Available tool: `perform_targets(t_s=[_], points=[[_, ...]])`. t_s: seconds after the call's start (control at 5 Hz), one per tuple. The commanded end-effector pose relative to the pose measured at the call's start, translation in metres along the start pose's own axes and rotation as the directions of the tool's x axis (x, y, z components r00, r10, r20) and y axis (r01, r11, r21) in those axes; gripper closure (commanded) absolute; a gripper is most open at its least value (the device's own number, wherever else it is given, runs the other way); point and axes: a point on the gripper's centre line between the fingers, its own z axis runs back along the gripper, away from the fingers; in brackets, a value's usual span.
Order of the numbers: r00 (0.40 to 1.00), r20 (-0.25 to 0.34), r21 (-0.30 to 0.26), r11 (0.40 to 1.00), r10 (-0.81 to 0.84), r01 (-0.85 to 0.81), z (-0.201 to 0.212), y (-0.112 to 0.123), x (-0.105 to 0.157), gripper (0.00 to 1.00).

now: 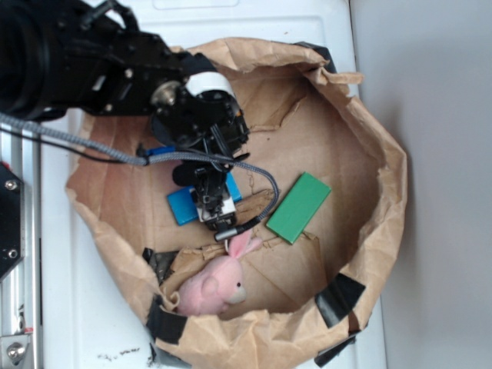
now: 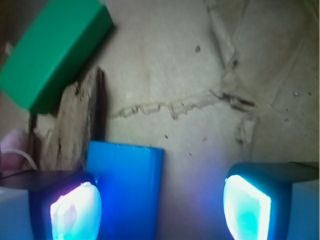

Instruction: Grab the blue block.

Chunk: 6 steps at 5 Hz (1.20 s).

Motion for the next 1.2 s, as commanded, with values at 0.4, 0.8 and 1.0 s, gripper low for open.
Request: perform_targets(t_s=[0.4, 0.8, 1.0], points=[[0.995, -0.062, -0.051, 0.996, -0.074, 0.070, 0.002, -0.002, 0.002, 0.00], [0.994, -0.045, -0.051, 0.994, -0.097, 0.095, -0.003, -0.002, 0.003, 0.00], [0.995, -0.024, -0.013, 0.995, -0.102, 0.102, -0.021, 0.002, 0.009, 0.00]])
